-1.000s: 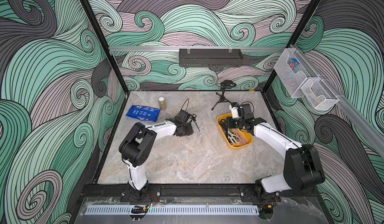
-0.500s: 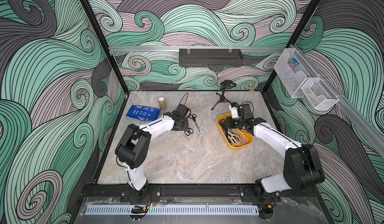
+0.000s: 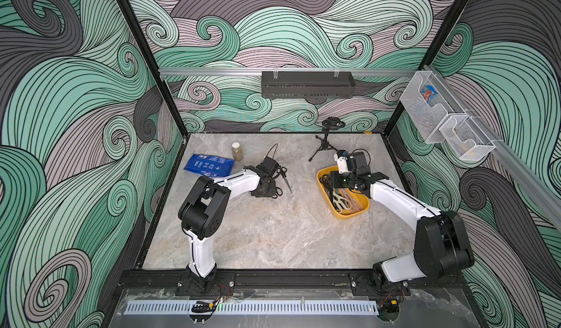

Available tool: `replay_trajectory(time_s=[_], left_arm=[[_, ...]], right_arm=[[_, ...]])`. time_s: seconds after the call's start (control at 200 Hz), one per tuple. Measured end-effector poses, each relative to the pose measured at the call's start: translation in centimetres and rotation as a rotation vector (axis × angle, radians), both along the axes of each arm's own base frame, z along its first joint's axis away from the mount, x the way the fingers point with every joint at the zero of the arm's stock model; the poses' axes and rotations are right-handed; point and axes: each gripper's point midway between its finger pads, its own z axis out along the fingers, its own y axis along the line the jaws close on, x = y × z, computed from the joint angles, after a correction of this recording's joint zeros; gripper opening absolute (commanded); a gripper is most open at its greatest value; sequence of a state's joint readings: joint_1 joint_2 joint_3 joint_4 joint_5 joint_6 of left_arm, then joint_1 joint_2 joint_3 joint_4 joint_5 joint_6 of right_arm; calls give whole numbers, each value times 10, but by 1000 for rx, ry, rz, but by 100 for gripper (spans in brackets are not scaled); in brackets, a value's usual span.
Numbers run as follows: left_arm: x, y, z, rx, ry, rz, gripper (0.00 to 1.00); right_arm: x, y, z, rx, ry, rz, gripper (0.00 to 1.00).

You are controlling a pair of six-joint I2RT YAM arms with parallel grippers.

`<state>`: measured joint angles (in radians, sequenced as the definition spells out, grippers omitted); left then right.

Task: Put the scissors into the storage box
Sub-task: Pick up the scissors from the center of the board.

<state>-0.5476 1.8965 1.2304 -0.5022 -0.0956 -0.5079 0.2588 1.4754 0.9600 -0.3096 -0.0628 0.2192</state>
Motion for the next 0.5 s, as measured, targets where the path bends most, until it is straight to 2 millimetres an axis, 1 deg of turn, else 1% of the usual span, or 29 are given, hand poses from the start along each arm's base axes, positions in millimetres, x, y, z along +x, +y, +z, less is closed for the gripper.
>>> replay_trajectory(time_s=[0.205,0.34,0.5], left_arm=[[1,-8,-2,-2,2,-15,34],[-2,-9,-9,8,16,-20,34],[1,-12,-9,7,10,-22,34]], right_arm=[[0,0,-1,-3,3,2,41],[0,0,-3,-6,6,5,41],[0,0,-4,-7,9,5,41]])
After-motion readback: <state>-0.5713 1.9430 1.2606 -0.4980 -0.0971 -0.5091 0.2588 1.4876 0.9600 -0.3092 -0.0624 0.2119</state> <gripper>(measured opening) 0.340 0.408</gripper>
